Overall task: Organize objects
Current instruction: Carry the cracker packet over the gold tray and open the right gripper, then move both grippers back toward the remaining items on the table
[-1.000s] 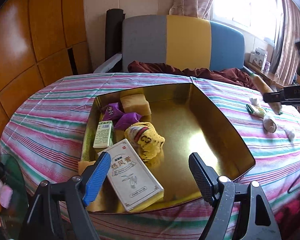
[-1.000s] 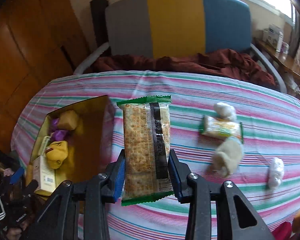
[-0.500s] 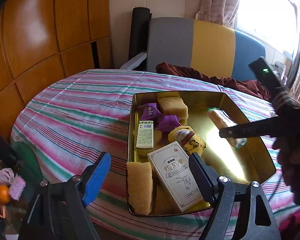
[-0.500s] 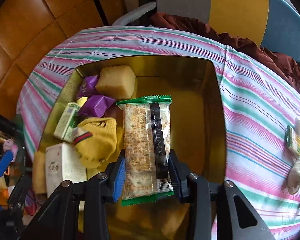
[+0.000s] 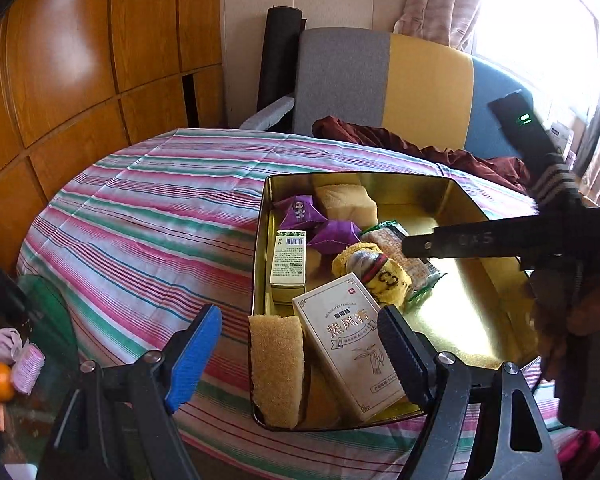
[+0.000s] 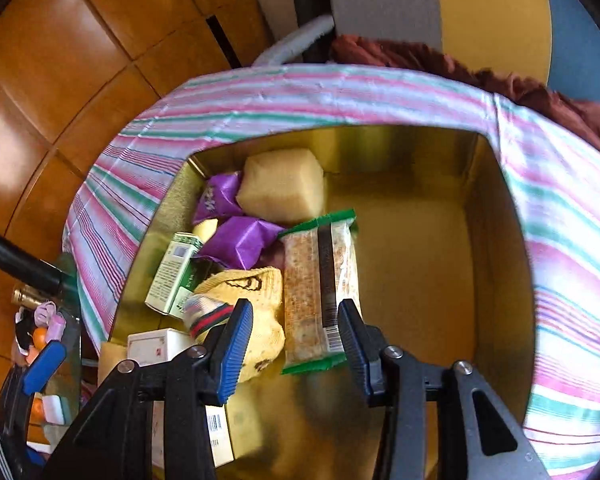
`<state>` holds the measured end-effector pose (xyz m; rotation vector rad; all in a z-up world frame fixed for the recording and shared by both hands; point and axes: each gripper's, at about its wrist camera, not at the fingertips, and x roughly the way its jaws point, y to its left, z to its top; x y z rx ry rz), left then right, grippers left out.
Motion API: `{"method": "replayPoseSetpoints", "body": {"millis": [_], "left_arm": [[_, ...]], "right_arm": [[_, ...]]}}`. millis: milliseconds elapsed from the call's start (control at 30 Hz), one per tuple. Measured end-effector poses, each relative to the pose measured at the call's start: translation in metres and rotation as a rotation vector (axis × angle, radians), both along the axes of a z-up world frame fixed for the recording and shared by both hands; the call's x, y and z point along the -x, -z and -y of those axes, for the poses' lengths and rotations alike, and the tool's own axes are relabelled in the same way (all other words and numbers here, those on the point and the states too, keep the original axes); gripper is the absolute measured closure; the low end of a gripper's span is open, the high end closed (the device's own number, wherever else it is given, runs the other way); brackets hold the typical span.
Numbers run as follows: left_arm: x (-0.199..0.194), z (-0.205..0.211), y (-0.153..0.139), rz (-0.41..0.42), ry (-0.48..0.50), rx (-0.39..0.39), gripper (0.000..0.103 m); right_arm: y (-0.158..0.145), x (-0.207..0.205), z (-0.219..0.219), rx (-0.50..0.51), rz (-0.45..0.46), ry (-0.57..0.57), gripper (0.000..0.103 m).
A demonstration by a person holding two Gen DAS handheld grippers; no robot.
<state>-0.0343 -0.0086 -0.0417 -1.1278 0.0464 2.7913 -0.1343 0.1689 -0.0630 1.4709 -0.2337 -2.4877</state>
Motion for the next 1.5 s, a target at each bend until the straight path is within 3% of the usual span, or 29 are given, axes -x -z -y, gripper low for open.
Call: {"method": "replayPoseSetpoints", "body": {"millis": [400, 800, 933, 1167, 1333, 1400, 1433, 1500], "left_arm": [[-0.009, -0.01, -0.007, -0.043, 0.019, 0.028, 0.018], [-0.017, -0.035, -0.007, -0.034, 0.067, 0.033, 0.018], [-0.019, -0.047, -0.009, -0.038, 0.096, 0.042, 0.018], [-0.021, -0.071, -0.015, -0.042, 0.175, 0.04, 0.018], [-0.023, -0.099, -0.02, -0.052, 0.244, 0.033, 0.013], [-0.023, -0.114, -0.022, -0.049, 0.274, 0.021, 0.01], [-0.022, -0.121, -0.023, -0.043, 0.295, 0.008, 0.01], [-0.021, -0.138, -0.023, -0.027, 0.333, -0.009, 0.01]], "right_arm": [[-0.034, -0.044, -0.032, -0.097, -0.123, 0.042, 0.057], [-0.046, -0.084, -0.131, -0.13, -0.142, 0.239, 0.056], [-0.047, -0.094, -0.176, -0.161, -0.124, 0.325, 0.049], [-0.048, -0.11, -0.279, -0.169, -0.085, 0.537, 0.028], [-0.041, -0.132, -0.359, -0.192, -0.086, 0.779, 0.02], [-0.029, -0.149, -0.389, -0.12, -0.056, 0.905, 0.02], [-0.024, -0.156, -0.404, -0.033, -0.018, 0.961, 0.02], [-0.021, -0.174, -0.423, 0.098, -0.043, 1.059, 0.02]]}}
